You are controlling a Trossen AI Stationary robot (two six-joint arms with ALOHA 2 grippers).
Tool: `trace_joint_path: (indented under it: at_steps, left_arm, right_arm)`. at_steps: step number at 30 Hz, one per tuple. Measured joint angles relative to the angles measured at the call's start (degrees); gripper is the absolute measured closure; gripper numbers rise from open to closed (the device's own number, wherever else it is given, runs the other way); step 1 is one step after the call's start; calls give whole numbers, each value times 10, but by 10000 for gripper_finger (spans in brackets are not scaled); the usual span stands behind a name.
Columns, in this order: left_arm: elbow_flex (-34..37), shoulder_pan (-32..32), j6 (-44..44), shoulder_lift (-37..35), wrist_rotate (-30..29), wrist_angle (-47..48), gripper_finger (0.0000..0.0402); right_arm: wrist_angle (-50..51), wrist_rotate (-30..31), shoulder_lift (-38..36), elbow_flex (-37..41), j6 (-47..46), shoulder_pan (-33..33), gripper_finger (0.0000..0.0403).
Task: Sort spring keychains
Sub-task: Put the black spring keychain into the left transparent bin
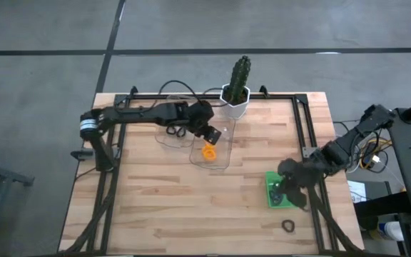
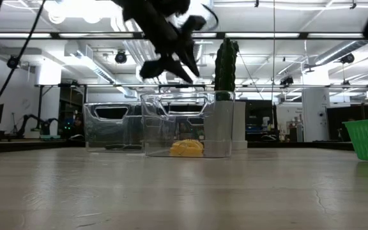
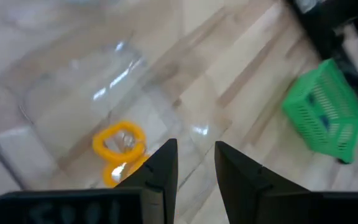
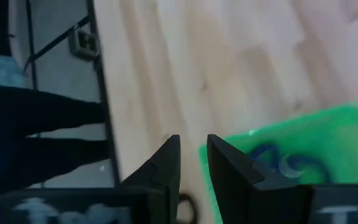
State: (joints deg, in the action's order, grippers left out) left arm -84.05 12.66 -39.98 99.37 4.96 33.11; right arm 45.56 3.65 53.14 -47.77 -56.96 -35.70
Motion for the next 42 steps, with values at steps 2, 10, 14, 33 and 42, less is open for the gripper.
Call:
trace_joint_path:
  at_steps: [2, 10, 14, 33, 42]
  left_arm:
    - [0, -6, 8, -25, -19, 2, 303]
    - [9, -26, 23, -115, -84, 37, 303]
    - [9, -32, 38, -142, -100, 63, 303]
    - [9, -43, 44, -163, -107, 136, 303]
    - [9, -43, 51, -163, -107, 137, 303]
  right_arm:
    - [-5, 13, 9, 0, -53, -42, 324]
    - [-15, 53, 88, 0, -332, -222, 325]
    - [-31, 53, 150, -2, -453, -275, 331]
    - [-73, -28, 349, -56, -686, -287, 335]
    - [-76, -26, 389, -73, -717, -269, 341]
